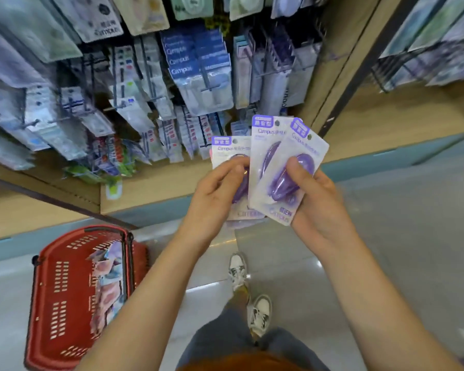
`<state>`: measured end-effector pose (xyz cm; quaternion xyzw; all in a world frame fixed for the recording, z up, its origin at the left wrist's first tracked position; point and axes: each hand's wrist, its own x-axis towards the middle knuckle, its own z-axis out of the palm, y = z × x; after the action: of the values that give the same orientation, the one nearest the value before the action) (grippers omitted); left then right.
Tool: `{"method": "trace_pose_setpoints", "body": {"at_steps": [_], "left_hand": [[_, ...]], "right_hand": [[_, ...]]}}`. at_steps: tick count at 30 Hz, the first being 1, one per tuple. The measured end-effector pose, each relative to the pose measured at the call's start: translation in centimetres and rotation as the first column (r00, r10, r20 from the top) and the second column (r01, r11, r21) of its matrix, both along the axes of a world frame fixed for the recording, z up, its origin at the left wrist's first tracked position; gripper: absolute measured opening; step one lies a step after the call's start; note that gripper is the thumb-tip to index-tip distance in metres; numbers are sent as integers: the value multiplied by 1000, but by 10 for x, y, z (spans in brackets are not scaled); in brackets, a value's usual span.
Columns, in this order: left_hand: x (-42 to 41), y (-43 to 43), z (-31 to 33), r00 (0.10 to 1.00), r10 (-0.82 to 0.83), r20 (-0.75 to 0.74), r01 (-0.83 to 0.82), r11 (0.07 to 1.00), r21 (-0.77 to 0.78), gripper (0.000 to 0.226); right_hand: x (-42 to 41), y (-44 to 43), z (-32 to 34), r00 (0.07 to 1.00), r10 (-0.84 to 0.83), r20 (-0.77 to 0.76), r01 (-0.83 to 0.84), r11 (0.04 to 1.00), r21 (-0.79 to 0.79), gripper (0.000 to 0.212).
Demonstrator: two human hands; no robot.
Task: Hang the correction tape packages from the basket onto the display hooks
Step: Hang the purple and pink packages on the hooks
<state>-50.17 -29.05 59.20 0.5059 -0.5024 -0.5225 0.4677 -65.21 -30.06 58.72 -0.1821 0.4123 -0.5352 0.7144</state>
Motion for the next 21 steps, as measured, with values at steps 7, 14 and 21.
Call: {"method": "trace_pose_setpoints", "body": {"at_steps": [7,14,21], "left_hand": [[-22,-70,6,997,-75,-22,77,991,107,16],[-31,-113,21,987,118,-106,-101,983,152,30],[-47,-129,67,997,-4,-77,1,999,-40,29]], "right_hand": [[-6,-48,11,992,-15,-123,13,1000,-12,64],[-46,-91,33,965,-220,-144,220,975,-19,12],[-92,-129,81,925,-186,-330,87,952,-294,18]]}}
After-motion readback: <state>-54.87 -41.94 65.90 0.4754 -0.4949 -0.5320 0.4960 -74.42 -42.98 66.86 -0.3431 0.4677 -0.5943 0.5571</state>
